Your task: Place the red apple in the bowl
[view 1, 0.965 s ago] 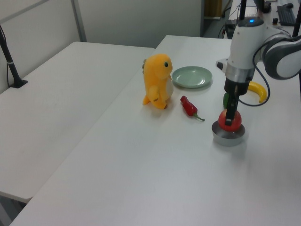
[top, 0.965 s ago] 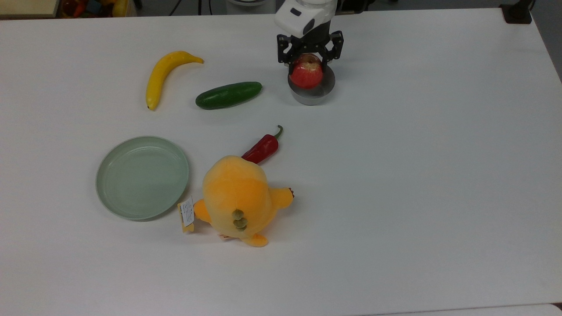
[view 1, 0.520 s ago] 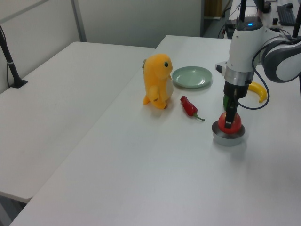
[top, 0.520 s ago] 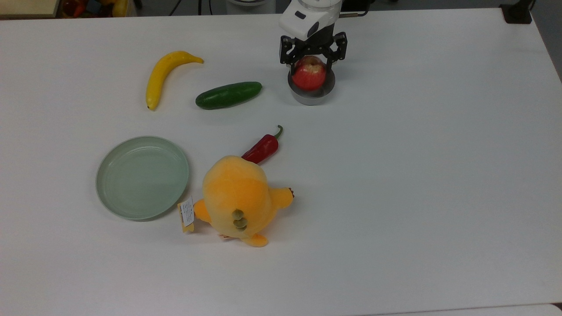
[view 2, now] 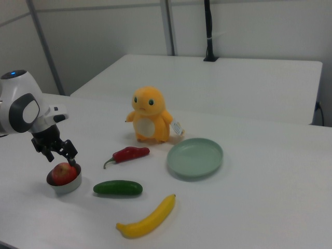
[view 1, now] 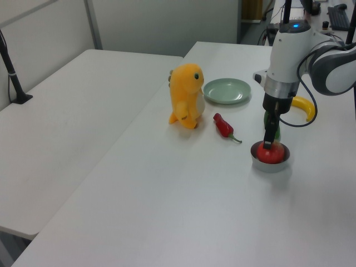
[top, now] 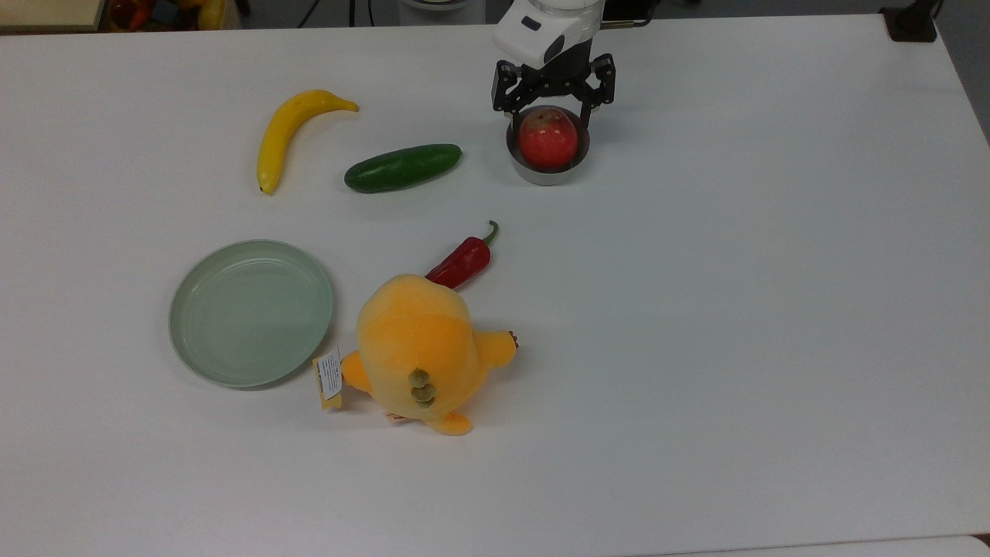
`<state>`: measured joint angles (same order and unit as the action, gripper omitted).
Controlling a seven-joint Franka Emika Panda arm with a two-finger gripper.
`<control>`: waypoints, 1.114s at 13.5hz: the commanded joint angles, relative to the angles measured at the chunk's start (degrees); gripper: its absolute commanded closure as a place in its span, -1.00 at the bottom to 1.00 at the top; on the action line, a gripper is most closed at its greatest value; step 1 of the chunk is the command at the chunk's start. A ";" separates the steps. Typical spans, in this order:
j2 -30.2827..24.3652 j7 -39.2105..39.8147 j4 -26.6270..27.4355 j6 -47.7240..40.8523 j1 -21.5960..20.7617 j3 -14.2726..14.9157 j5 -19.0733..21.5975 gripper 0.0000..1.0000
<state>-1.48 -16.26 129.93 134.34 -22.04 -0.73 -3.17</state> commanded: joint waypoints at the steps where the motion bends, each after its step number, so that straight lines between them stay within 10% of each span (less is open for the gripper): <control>1: -0.02 -1.32 -3.26 -2.92 0.24 -0.06 -0.17 -1.00; 10: -0.63 11.14 -28.39 -33.23 12.18 0.38 -0.17 -1.00; 15: -3.18 15.82 -31.58 -39.32 18.78 0.82 -0.17 -1.00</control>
<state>-3.20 -2.16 99.34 97.47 -6.07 0.06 -3.18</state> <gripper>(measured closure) 0.000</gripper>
